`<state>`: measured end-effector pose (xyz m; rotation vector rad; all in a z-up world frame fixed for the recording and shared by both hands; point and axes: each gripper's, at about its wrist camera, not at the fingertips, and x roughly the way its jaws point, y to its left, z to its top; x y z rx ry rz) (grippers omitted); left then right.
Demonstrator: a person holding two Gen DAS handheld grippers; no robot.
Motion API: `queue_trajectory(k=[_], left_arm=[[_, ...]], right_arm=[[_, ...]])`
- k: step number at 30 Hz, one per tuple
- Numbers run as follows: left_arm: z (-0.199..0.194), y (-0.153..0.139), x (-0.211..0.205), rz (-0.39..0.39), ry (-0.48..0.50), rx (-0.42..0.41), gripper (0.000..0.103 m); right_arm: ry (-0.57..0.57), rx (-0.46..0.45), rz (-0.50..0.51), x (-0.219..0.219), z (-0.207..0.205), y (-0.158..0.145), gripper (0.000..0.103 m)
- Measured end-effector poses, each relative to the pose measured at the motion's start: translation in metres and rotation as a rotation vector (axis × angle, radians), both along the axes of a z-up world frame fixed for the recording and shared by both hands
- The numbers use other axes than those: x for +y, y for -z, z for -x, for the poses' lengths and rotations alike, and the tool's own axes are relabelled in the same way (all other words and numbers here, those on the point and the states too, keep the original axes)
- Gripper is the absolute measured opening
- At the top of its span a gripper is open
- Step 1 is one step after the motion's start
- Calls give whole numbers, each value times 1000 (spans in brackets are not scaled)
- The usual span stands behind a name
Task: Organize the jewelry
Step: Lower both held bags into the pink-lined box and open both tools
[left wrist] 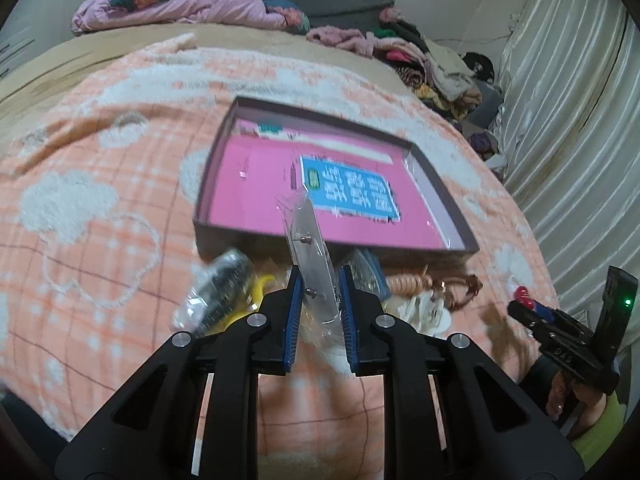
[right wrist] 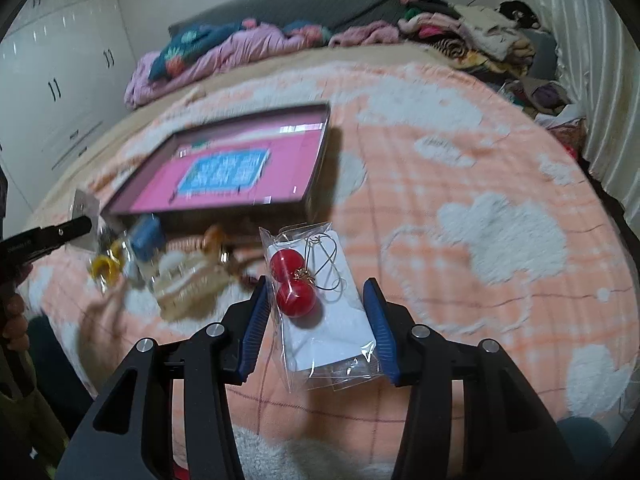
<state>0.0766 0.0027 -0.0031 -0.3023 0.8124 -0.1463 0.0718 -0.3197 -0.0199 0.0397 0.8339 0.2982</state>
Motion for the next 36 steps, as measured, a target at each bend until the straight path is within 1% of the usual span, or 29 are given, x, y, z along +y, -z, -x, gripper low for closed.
queue_trajectory(k=[6, 15, 17, 19, 25, 32, 36], left_arm=[[-7, -18, 14, -10, -32, -47, 11], [-29, -34, 26, -34, -74, -93, 11], [-34, -35, 27, -46, -88, -100, 11], [-38, -34, 28, -40, -95, -102, 11], [-53, -36, 24, -54, -104, -112, 11], [-74, -36, 12, -61, -85, -102, 11], [-88, -28, 6, -63, -76, -72, 11]], right_arm=[[16, -55, -15, -4, -7, -20, 46], [-26, -144, -28, 18, -32, -50, 46], [-33, -139, -35, 25, -41, -49, 46], [-43, -130, -53, 32, -50, -49, 46], [-70, -153, -62, 50, -71, -60, 46], [-73, -160, -78, 65, -101, -68, 46], [-63, -130, -68, 70, -126, -62, 46]])
